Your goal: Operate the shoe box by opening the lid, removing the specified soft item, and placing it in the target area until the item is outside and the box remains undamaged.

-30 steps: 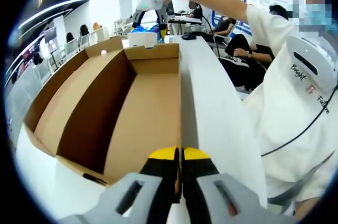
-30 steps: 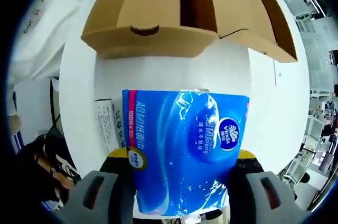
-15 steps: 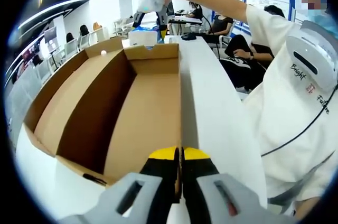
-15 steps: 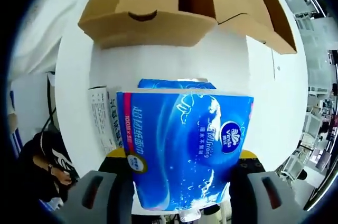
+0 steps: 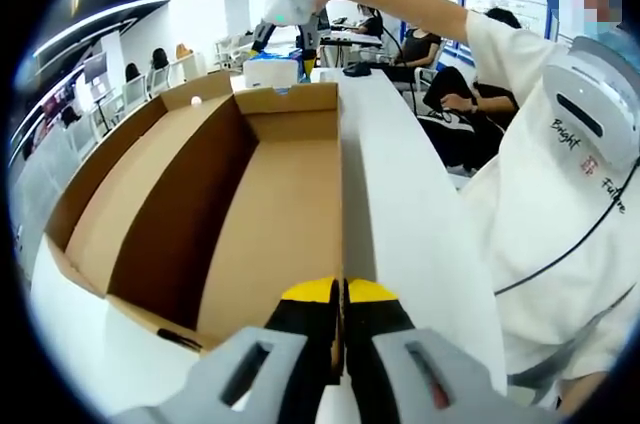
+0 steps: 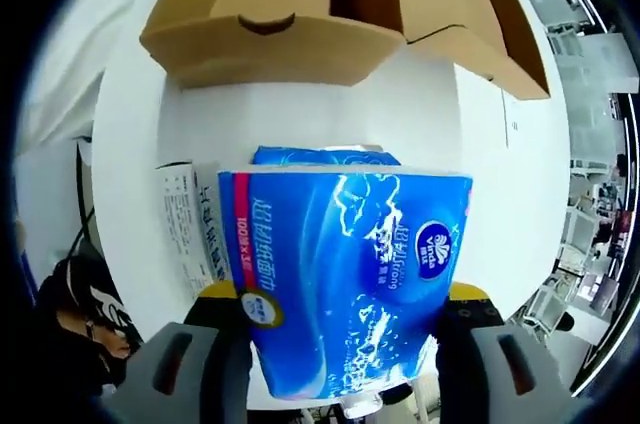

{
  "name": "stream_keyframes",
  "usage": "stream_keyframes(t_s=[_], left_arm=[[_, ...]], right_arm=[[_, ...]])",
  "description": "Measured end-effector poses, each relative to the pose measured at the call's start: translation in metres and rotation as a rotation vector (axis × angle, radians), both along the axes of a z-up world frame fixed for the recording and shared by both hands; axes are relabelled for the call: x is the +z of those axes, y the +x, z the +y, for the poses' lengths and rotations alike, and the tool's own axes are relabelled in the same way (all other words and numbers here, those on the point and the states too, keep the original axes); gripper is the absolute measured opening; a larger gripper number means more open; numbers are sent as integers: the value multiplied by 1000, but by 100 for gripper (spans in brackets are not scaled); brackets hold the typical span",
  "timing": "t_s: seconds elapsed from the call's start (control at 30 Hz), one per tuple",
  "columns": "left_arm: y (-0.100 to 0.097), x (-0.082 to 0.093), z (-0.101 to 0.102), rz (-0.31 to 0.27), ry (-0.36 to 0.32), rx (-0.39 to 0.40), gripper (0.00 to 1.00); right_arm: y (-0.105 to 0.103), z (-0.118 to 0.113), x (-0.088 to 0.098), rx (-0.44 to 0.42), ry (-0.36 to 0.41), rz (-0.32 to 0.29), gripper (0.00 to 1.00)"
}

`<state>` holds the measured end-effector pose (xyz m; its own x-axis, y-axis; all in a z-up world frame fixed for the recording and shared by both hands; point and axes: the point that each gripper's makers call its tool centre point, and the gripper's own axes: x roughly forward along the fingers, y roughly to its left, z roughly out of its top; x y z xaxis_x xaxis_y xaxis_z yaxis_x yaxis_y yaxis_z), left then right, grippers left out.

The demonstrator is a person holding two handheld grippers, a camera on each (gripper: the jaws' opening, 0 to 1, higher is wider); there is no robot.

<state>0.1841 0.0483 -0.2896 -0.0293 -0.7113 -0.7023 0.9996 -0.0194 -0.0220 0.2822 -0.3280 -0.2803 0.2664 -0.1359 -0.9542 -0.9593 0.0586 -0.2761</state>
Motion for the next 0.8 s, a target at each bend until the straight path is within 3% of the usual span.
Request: stream_keyframes(t_s=[0.17,0.33,0.57,0.73,0.8], left_arm=[[0,0,0,0,1,0,1],[0,0,0,-2,2,1,1],[0,0,0,-1,1,2,1],[0,0,-1,0,3,1,1],[0,0,-1,0,4,0,1]], right_arm=[[0,-1,-1,4,10,-41,78],[2,-2,4,-15,66,-136,77],[0,-8,5,-11,82,-198,79],[-7,-5,12,-15,145,-232,79],[-9,1,17,-28,207,-242,79]])
